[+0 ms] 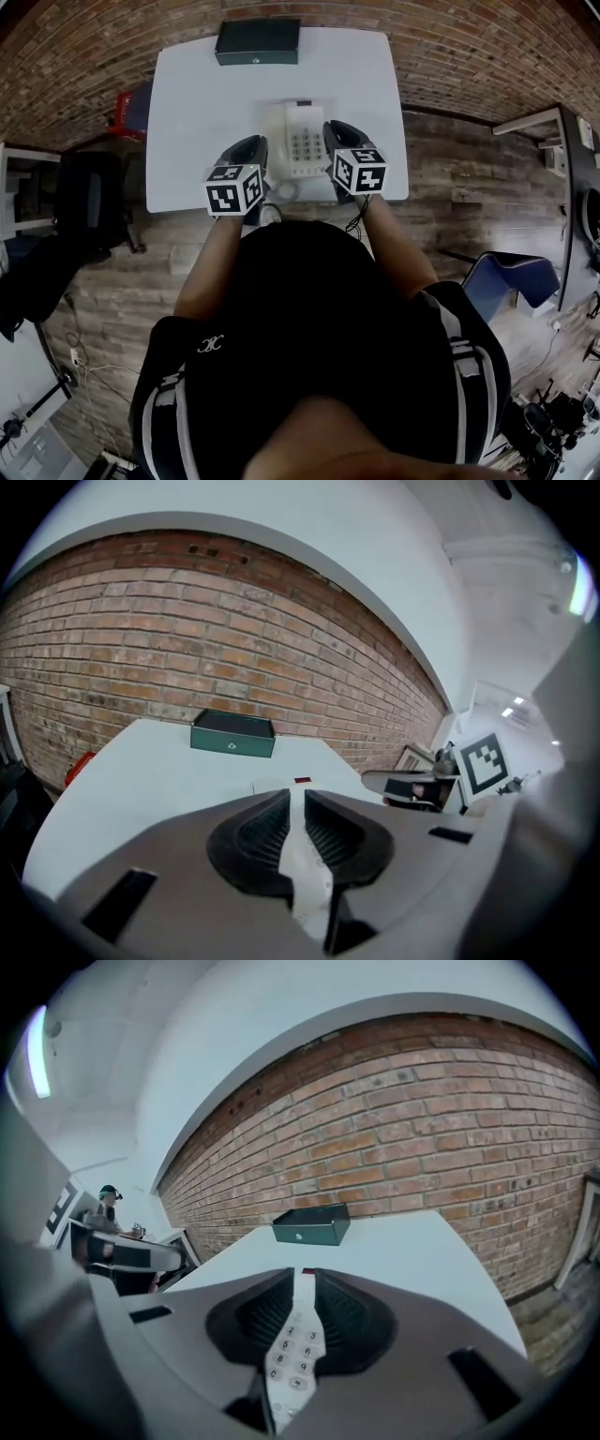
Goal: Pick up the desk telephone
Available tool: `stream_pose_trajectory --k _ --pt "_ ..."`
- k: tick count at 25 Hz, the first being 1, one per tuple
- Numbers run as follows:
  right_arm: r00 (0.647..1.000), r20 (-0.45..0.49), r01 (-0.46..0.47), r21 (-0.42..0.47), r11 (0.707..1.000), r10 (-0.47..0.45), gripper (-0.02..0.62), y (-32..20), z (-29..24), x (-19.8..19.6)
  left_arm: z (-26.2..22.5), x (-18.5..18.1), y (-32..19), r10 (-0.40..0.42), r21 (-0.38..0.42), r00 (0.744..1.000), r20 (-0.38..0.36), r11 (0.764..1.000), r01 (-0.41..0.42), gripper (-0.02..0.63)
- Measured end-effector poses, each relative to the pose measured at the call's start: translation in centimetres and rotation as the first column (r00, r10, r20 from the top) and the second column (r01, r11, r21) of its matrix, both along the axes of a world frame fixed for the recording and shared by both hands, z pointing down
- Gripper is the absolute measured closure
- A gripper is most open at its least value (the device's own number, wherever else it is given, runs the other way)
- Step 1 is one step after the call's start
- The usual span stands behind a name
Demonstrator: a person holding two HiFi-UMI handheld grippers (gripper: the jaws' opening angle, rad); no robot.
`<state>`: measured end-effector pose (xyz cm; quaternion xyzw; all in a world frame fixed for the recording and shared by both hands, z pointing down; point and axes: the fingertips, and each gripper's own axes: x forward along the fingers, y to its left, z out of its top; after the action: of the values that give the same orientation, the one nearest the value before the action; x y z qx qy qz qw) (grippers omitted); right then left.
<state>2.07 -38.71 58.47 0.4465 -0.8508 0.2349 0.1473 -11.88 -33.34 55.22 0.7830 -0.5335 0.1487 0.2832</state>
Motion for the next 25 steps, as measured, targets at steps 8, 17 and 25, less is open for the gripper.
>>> stream_pose_trajectory --k 8,17,25 --pt "0.993 0.121 0.005 -0.181 0.983 0.018 0.440 -1.4 4.3 -0.2 5.0 1.1 -1.6 0.078 -0.156 0.990 -0.120 0.983 -0.097 0.321" --pt "0.977 0.201 0.004 -0.336 0.942 0.067 0.393 -1.9 7.6 0.1 10.1 0.1 -2.0 -0.046 -0.316 0.932 -0.360 0.946 -0.075 0.301" --pt "0.957 0.257 -0.006 -0.453 0.891 0.137 0.383 -2.3 10.1 -0.3 11.6 0.9 -2.4 -0.041 -0.368 0.888 -0.458 0.918 -0.148 0.295"
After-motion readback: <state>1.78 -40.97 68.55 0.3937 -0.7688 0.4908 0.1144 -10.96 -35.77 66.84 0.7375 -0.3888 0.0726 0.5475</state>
